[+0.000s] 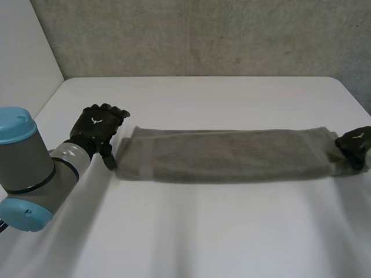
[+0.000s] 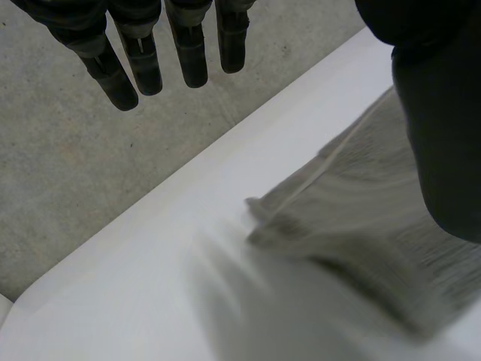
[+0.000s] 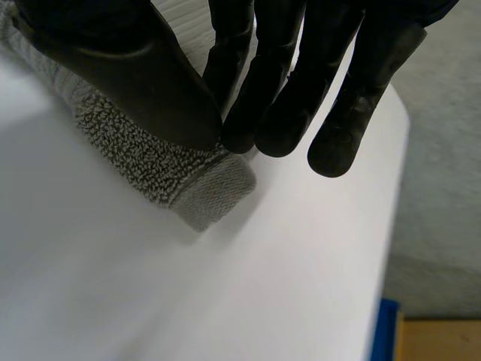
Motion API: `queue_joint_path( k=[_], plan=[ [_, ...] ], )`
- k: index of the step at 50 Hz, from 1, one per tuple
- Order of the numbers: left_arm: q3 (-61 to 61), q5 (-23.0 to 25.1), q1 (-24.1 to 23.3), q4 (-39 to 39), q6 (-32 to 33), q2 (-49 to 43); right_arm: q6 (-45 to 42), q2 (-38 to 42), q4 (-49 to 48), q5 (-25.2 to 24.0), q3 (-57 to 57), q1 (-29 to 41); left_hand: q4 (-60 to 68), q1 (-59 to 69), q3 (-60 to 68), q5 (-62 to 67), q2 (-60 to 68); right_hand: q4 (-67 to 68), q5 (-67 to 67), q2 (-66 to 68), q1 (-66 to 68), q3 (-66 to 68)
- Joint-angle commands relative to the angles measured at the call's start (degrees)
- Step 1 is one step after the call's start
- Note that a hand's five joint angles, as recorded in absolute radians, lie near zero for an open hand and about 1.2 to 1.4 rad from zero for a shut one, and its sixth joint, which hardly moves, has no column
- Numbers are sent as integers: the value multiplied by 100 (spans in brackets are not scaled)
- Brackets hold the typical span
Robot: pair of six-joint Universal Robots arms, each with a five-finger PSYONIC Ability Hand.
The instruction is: Fold the towel.
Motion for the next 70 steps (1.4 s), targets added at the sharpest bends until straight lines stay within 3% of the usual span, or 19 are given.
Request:
queue_joint_path(
  k=[1,6,11,14,16,17,19,22,29,30,31,32,33,37,44,47,52,59,70],
  plan=[
    [-7,-9,5,0,-8,188,-643,-544,-21,143,-329,-140,-499,-526,-368,-1241,-472,312,296,366,476,353],
    [19,-9,5,0,-16,285,-450,-826,-21,240,-786,537,-499,-526,-368,-1241,-472,312,296,366,476,353],
    [98,-18,-22,-8,-16,329,-177,-896,-38,249,-1514,2158,-499,-526,-368,-1241,-472,312,296,366,476,353],
    [107,-36,-57,0,-16,329,-186,-843,-74,258,-1665,2558,-499,-526,-368,-1241,-472,312,296,366,476,353],
    [125,-45,-92,0,-25,329,-168,-564,-91,188,-1910,3319,-499,-526,-368,-1241,-472,312,296,366,476,353],
    [125,-45,-92,0,-25,329,-168,-562,-91,187,-1911,3323,-499,-526,-368,-1241,-472,312,296,366,476,353],
    [125,-45,-110,0,-78,329,-221,-168,-152,170,-2112,4075,-499,-526,-368,-1241,-472,312,296,366,476,353],
    [125,-62,-153,0,-130,329,-212,149,-240,135,-2245,4665,-499,-526,-368,-1241,-472,312,296,366,476,353],
    [107,-62,-189,0,-175,320,-186,808,-267,82,-2280,5238,-499,-526,-368,-1241,-472,312,296,366,476,353],
    [107,-62,-189,0,-175,302,-168,922,-249,47,-2272,5308,-499,-526,-368,-1241,-472,-1847,-1863,-1793,-1683,-1806],
    [107,-62,-189,0,-175,302,-168,923,-249,47,-2272,5309,-499,-526,-368,-1241,-472,-1869,-1885,-1814,-1705,-1827],
    [99,-62,-189,0,-175,293,-142,993,-258,12,-2237,5353,-499,-526,-368,-1241,-472,-4317,-4333,-4263,-4153,-4275],
    [98,-62,-189,0,-175,293,-64,1002,-267,-15,-2228,5292,-499,-526,-368,-1241,-472,-5074,-5090,-5020,-4910,-5033],
    [72,-62,-189,0,-175,293,234,915,-293,-41,-2175,5274,-499,-526,-368,-1241,-472,-6688,-6704,-6634,-6524,-6647],
    [55,-53,-268,9,-183,285,1500,-68,-267,-76,-1606,4468,-499,-526,-368,-1241,-472,-6688,-6704,-6634,-6524,-6647],
    [46,-53,-277,18,-183,285,1651,-323,-215,-41,-1201,4124,-499,-526,-368,-1241,-472,-6688,-6704,-6634,-6524,-6647],
    [37,-53,-312,18,-183,293,1598,-615,-135,-76,-373,3543,-499,-526,-368,-1241,-472,-6688,-6704,-6634,-6524,-6647],
    [19,-53,-400,18,-183,285,1309,-799,-337,-207,759,2841,-499,-526,-368,-1241,-472,-5304,-5319,-5249,-5139,-5262],
    [2,-53,-443,18,-183,267,1264,-878,-908,-551,1630,2435,-499,-526,-368,-1241,-472,-4545,-4561,-4491,-4381,-4504]
  ],
)
